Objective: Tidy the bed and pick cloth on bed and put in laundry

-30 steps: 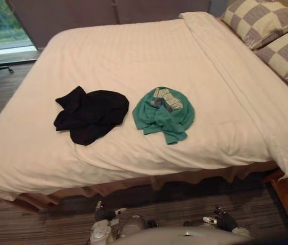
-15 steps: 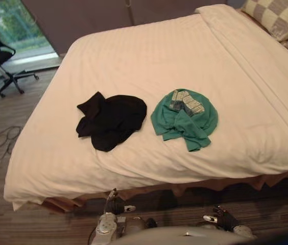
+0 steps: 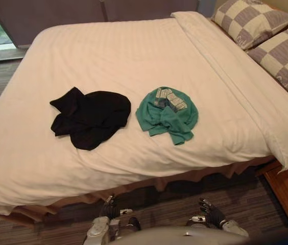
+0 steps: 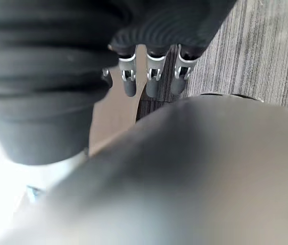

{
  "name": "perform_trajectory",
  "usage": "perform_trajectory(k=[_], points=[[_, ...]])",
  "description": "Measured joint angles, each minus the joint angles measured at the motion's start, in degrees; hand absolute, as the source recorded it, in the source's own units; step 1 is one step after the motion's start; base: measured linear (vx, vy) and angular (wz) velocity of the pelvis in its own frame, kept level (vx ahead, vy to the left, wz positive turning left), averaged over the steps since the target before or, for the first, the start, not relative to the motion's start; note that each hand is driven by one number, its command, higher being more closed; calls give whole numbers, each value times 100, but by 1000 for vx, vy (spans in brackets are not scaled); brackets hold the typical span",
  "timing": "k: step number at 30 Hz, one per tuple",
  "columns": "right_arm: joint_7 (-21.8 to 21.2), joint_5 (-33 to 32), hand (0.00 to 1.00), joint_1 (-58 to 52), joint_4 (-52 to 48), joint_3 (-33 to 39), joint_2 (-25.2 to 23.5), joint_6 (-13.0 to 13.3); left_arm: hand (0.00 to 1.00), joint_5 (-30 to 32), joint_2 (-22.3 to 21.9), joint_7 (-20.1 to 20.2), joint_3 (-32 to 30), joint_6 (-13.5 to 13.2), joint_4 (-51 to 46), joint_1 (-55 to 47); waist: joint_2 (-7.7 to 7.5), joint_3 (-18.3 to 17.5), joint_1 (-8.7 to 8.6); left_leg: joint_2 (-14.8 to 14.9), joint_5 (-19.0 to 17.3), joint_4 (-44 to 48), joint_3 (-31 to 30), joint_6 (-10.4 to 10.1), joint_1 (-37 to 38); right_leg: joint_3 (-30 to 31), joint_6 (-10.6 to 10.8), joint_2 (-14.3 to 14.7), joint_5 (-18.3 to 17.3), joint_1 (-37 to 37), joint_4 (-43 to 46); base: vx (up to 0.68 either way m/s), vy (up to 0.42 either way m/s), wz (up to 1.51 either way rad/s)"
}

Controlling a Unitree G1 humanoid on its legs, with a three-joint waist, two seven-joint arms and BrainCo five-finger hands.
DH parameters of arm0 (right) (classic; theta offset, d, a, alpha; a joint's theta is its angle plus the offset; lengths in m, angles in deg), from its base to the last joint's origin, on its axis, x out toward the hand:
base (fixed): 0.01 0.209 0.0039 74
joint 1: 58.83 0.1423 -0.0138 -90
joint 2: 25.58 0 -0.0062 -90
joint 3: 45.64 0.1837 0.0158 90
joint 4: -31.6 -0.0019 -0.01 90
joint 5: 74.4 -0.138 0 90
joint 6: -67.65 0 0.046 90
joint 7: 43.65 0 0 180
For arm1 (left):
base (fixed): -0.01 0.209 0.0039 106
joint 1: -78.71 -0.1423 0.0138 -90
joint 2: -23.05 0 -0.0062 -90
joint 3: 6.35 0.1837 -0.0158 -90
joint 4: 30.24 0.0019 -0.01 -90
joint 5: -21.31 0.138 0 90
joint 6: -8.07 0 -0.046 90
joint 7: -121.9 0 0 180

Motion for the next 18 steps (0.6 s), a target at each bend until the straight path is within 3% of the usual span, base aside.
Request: perform_trajectory(k=[4, 5, 14, 18], points=[[-65, -48, 0, 14, 109, -1, 35, -62, 0, 1, -17, 13, -8, -112, 176, 70, 0, -23, 25, 1, 34, 1, -165, 46, 6, -130, 24, 32, -13, 187, -86, 111, -34, 28], [-179, -232, 0, 57, 180, 204, 124, -459, 0, 247, -144, 262, -177, -156, 197, 69, 243, -42, 27, 496, 152, 1, -99, -259, 274, 21, -257, 546, -237, 558, -60, 9, -6, 5], [-186, -522, 0, 17, 162, 253, 111, -553, 0, 66, -218, 121, -282, -48, 210, 72, 235, -34, 32, 485, 148, 1, -99, -259, 87, 152, -250, 536, -334, 229, 156, -10, 3, -2], [-27, -889, 0, 8, 161, 316, 73, -854, 0, -895, -251, -380, -538, 316, 419, 88, 222, -46, 39, 474, 146, 3, -136, -262, 93, 150, -279, 536, -351, 265, 154, 64, -3, 5]])
